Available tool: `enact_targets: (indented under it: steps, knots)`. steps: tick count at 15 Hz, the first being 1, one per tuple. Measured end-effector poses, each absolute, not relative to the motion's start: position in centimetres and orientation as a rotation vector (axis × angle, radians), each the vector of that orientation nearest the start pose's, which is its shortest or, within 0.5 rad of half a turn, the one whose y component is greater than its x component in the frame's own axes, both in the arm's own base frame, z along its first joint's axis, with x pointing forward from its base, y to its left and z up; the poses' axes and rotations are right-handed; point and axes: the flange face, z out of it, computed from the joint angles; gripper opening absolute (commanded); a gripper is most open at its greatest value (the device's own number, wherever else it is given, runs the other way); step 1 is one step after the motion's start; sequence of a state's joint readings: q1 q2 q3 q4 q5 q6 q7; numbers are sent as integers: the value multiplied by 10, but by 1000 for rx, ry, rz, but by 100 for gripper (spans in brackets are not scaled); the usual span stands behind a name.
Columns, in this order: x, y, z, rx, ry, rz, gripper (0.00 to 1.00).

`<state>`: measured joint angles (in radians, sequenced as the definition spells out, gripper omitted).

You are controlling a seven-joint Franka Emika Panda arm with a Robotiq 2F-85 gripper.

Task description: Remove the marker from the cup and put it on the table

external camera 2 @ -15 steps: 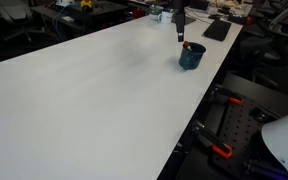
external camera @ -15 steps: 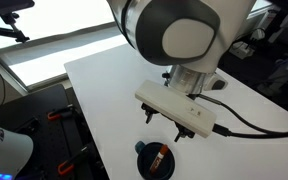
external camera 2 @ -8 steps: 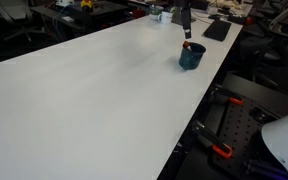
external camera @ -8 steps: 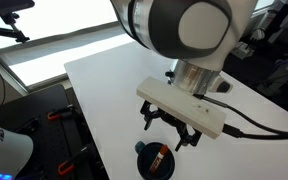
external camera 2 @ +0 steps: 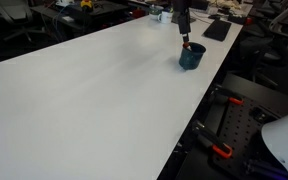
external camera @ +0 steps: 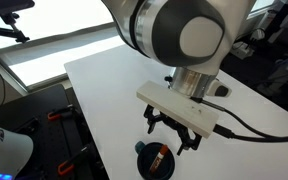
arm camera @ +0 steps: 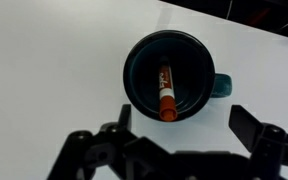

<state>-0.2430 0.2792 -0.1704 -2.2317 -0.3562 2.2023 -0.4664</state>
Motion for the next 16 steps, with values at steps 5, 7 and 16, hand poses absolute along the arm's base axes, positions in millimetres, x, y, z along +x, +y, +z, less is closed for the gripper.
enact_targets:
  steps: [5, 7, 16]
  knots:
    - [465, -219, 223, -3177, -490, 660, 100]
    - [465, -219, 221, -3174, -489, 666, 100]
    - [459, -226, 203, -3156, -468, 688, 49]
